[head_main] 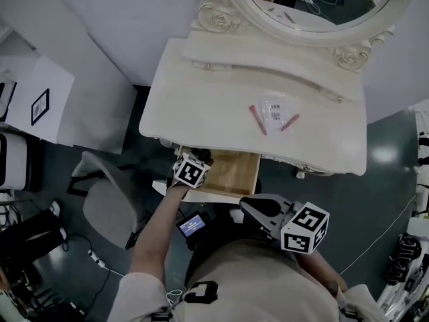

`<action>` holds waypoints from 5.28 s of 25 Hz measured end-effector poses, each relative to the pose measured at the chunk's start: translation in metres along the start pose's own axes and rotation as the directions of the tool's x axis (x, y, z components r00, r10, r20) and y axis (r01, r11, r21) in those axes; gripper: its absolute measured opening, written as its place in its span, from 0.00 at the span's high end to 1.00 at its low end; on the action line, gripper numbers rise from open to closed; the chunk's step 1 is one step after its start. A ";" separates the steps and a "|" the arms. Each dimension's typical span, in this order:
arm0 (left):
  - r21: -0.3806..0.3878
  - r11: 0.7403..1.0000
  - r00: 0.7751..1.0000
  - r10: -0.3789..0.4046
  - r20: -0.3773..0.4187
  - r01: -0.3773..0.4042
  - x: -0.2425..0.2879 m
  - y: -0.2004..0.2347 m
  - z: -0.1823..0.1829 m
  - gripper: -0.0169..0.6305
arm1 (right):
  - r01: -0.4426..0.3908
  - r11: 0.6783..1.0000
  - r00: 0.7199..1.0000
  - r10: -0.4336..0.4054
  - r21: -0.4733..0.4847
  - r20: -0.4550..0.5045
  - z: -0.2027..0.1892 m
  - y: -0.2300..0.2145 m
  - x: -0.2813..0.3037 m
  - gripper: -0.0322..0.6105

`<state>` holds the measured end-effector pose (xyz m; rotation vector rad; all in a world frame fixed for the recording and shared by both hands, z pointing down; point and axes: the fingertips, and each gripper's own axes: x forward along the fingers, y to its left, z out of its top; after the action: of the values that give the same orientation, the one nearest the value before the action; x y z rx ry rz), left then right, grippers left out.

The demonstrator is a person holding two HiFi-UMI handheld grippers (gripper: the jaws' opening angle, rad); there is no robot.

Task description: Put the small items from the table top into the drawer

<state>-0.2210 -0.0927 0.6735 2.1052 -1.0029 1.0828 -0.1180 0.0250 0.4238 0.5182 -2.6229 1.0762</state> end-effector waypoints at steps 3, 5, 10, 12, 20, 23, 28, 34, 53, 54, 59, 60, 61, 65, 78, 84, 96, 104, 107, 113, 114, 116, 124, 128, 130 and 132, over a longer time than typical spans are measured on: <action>-0.032 0.999 0.999 -0.010 0.035 0.011 -0.014 -0.006 0.007 0.54 | 0.007 1.000 1.000 -0.006 -0.015 0.010 0.004 0.004 0.000 0.90; -0.045 0.999 0.998 -0.012 0.054 0.015 -0.023 -0.010 0.010 0.54 | 0.007 1.000 1.000 -0.007 -0.023 0.016 0.005 0.006 0.000 0.90; -0.080 0.997 0.990 -0.009 0.139 0.020 -0.048 -0.018 0.022 0.56 | 0.013 0.999 1.000 -0.011 -0.045 0.028 0.007 0.015 0.002 0.90; -0.089 0.996 0.986 -0.007 0.166 0.022 -0.056 -0.022 0.024 0.57 | 0.015 0.998 0.999 -0.014 -0.056 0.032 0.007 0.019 0.003 0.90; -0.097 0.995 0.972 -0.014 0.236 0.038 -0.080 -0.033 0.029 0.57 | 0.040 0.997 0.998 -0.036 -0.073 0.055 0.002 0.032 0.000 0.90; -0.110 0.993 0.964 -0.020 0.265 0.050 -0.087 -0.036 0.032 0.57 | 0.056 0.995 0.997 -0.051 -0.086 0.056 -0.002 0.035 -0.002 0.90; -0.127 0.986 0.952 -0.068 0.299 0.111 -0.094 -0.052 0.042 0.57 | 0.081 0.994 0.995 -0.077 -0.076 0.061 -0.007 0.036 -0.009 0.90; -0.101 0.986 0.940 -0.091 0.329 0.131 -0.106 -0.071 0.058 0.57 | 0.086 0.994 0.993 -0.081 -0.062 0.085 -0.007 0.035 -0.017 0.90; -0.169 0.982 0.945 -0.021 0.327 0.081 -0.113 -0.103 0.098 0.57 | -0.016 0.998 0.993 0.023 -0.061 0.116 0.012 0.010 -0.069 0.91; -0.172 0.982 0.945 -0.016 0.327 0.076 -0.112 -0.106 0.102 0.57 | -0.023 0.998 0.993 0.030 -0.063 0.116 0.013 0.008 -0.073 0.91; -0.192 0.980 0.949 0.011 0.316 0.052 -0.107 -0.115 0.116 0.57 | -0.054 0.997 0.991 0.061 -0.062 0.119 0.021 -0.004 -0.091 0.91; -0.198 0.979 0.949 0.017 0.314 0.048 -0.106 -0.116 0.119 0.57 | -0.060 0.996 0.990 0.067 -0.063 0.120 0.022 -0.008 -0.094 0.90; -0.204 0.978 0.949 0.023 0.313 0.043 -0.104 -0.116 0.122 0.57 | -0.065 0.996 0.990 0.073 -0.063 0.122 0.024 -0.011 -0.097 0.90; -0.216 0.976 0.949 0.045 0.311 0.025 -0.099 -0.120 0.138 0.57 | -0.083 0.995 0.988 0.090 -0.059 0.125 0.030 -0.026 -0.110 0.91; -0.213 0.976 0.966 0.087 0.243 -0.034 -0.066 -0.133 0.166 0.57 | -0.152 0.988 0.984 0.151 0.000 0.099 0.030 -0.064 -0.135 0.90; -0.205 0.977 0.970 0.109 0.217 -0.064 -0.045 -0.132 0.182 0.57 | -0.161 0.987 0.982 0.158 0.020 0.103 0.028 -0.079 -0.145 0.90; -0.243 0.968 0.982 0.107 0.158 -0.067 0.005 -0.118 0.210 0.58 | -0.139 0.988 0.986 0.132 0.062 0.103 0.027 -0.106 -0.159 0.90; -0.250 0.966 0.986 0.101 0.129 -0.066 0.025 -0.108 0.220 0.58 | -0.120 0.989 0.989 0.112 0.086 0.092 0.024 -0.115 -0.162 0.90; -0.246 0.967 0.988 0.104 0.116 -0.073 0.031 -0.106 0.220 0.58 | -0.110 0.989 0.991 0.101 0.098 0.087 0.020 -0.117 -0.164 0.91; -0.256 0.962 0.985 0.129 0.113 -0.097 0.040 -0.099 0.221 0.58 | -0.091 0.989 0.993 0.083 0.114 0.079 0.012 -0.119 -0.166 0.91; -0.257 0.961 0.984 0.137 0.110 -0.105 0.042 -0.097 0.222 0.58 | -0.088 0.989 0.994 0.080 0.117 0.078 0.011 -0.119 -0.167 0.90; -0.254 0.960 0.983 0.151 0.103 -0.121 0.045 -0.092 0.223 0.58 | -0.084 0.989 0.994 0.075 0.122 0.077 0.009 -0.119 -0.167 0.91; -0.212 0.964 0.984 0.172 0.051 -0.158 0.060 -0.083 0.216 0.59 | -0.078 0.988 0.994 0.066 0.131 0.087 0.005 -0.118 -0.169 0.90; -0.171 0.971 0.985 0.169 0.016 -0.164 0.068 -0.082 0.211 0.59 | -0.071 0.987 0.994 0.059 0.142 0.088 0.003 -0.120 -0.170 0.90; -0.158 0.974 0.986 0.167 0.004 -0.164 0.072 -0.083 0.208 0.59 | -0.069 0.986 0.994 0.056 0.149 0.091 0.002 -0.121 -0.172 0.90; -0.148 0.975 0.986 0.168 -0.001 -0.166 0.073 -0.083 0.208 0.59 | -0.068 0.986 0.994 0.054 0.152 0.092 0.002 -0.123 -0.172 0.90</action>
<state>-0.0363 -0.2273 0.6168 1.9385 -1.2448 1.0428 0.0880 -0.0188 0.4359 0.5318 -2.6597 1.3131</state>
